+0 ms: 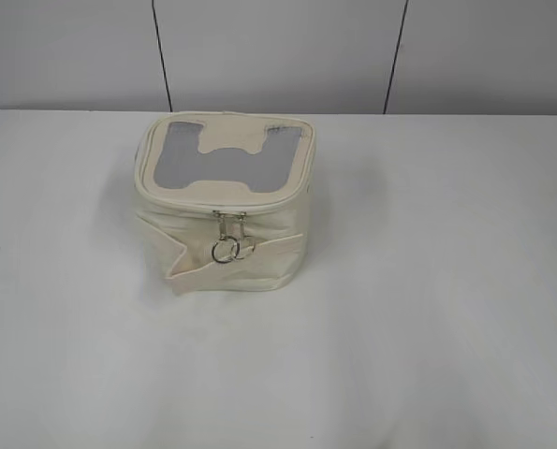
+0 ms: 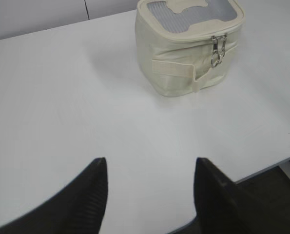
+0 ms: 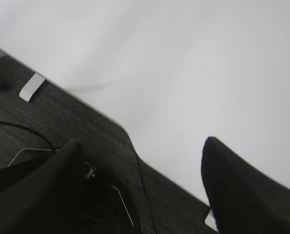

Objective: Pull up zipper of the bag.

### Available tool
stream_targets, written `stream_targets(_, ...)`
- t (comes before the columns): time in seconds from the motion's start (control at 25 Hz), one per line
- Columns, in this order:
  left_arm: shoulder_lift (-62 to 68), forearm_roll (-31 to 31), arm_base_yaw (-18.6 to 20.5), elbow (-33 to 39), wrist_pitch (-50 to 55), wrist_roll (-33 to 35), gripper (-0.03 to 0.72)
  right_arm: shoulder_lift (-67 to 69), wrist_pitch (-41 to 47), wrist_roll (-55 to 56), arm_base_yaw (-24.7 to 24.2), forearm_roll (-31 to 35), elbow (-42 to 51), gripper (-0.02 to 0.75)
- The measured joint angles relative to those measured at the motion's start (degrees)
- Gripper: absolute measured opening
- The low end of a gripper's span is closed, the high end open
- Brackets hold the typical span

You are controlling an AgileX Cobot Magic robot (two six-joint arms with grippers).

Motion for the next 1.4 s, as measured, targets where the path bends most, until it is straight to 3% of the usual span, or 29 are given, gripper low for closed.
stream_targets(0.28, -0.1, -0.6, 0.0, 2.4, -6.0, -0.7, 0.419, -6.0, -1.6, 0.0, 0.0, -0.3, 1.0, 0.580)
stream_targets(0.76, -0.1, -1.0, 0.2, 2.5, -6.5, -0.7, 0.349, -6.5, -1.7, 0.1, -0.7, -0.3, 1.0, 0.547)
stream_targets(0.88, -0.1, -1.0, 3.5, 2.5, -6.6, -0.7, 0.329, -6.6, -1.7, 0.1, -6.5, -0.3, 1.0, 0.545)
stream_targets(1.12, -0.1, -1.0, 16.1, 2.5, -6.6, -0.7, 0.281, -8.8, -1.8, 0.1, -22.7, -0.3, 1.0, 0.543)
stream_targets(1.4, -0.1, -1.0, 17.6, 2.6, -6.6, -0.7, 0.247, -14.0, -1.8, 0.1, -25.8, -0.1, 1.0, 0.540)
